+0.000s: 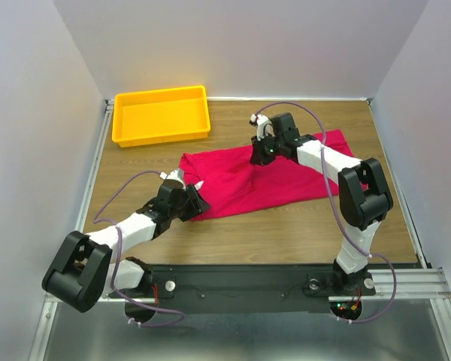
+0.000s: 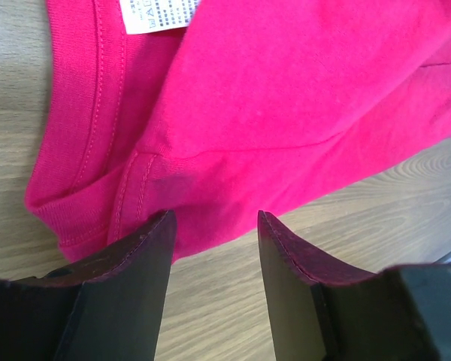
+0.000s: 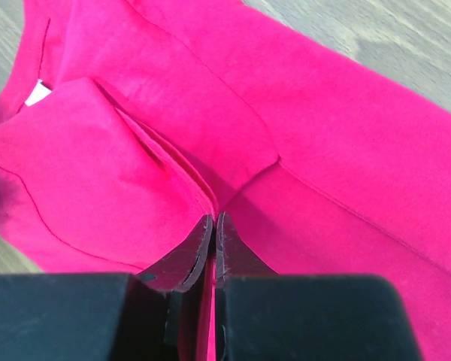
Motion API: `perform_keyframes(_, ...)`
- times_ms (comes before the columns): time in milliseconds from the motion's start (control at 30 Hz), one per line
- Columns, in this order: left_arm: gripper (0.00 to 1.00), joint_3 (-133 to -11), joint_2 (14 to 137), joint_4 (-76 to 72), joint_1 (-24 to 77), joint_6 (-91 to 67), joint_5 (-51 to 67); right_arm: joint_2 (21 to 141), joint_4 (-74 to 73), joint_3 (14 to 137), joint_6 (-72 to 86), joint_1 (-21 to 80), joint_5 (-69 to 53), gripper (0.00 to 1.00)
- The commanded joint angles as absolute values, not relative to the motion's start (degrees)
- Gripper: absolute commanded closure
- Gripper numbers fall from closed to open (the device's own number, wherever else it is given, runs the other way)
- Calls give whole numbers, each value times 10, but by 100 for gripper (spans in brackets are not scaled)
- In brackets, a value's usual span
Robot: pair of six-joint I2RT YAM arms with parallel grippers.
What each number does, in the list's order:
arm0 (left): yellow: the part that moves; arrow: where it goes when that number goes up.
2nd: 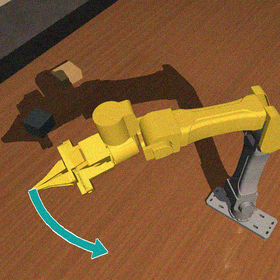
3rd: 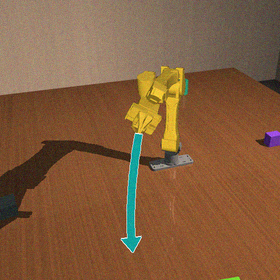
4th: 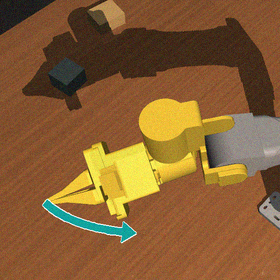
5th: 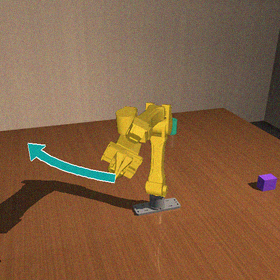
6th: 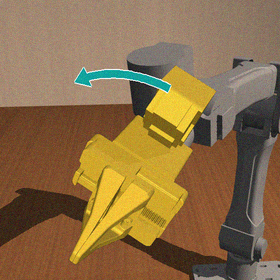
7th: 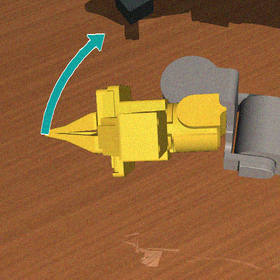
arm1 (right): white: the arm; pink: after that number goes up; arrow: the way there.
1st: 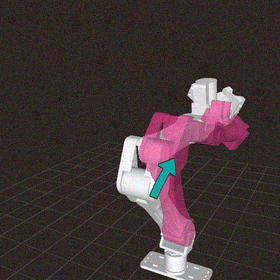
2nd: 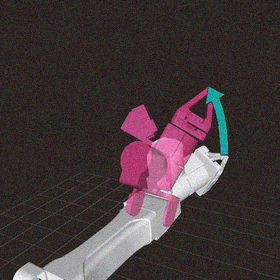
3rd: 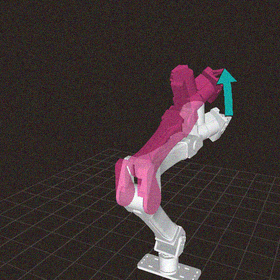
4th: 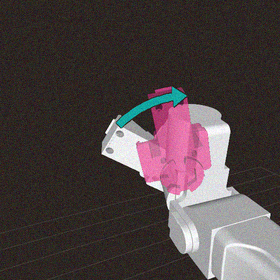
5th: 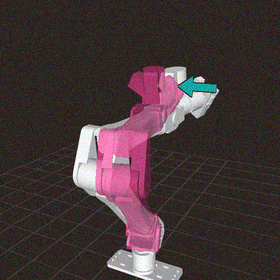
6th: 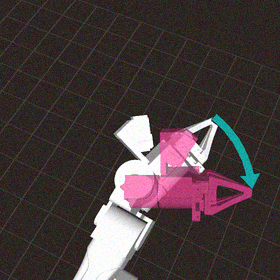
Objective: Fold and stack the t-shirts
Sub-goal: Fold the tshirt
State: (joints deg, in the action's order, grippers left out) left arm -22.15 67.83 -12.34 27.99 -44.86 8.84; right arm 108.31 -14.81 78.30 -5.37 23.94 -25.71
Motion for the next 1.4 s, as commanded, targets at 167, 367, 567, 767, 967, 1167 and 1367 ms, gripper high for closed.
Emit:
perform_keyframes(167, 41, -236, 708, -154, 275, -437, 76, 1075, -76, 771, -32, 236, -225, 99)
perform_keyframes(367, 41, -233, 709, -158, 270, -433, 76, 1077, -81, 764, -30, 236, -200, 100)
perform_keyframes(567, 41, -237, 711, -155, 265, -425, 82, 1076, -114, 756, -37, 236, -177, 99)
perform_keyframes(767, 41, -237, 713, -153, 265, -425, 79, 1062, -114, 732, -35, 236, -186, 99)
perform_keyframes(967, 41, -236, 722, -154, 261, -425, 77, 1035, -106, 693, -50, 235, -241, 99)
perform_keyframes(1167, 41, -236, 729, -156, 259, -424, 79, 1020, -98, 673, -60, 235, -267, 99)
perform_keyframes(1367, 41, -236, 729, -156, 258, -423, 79, 1025, -104, 679, -94, 235, -329, 99)
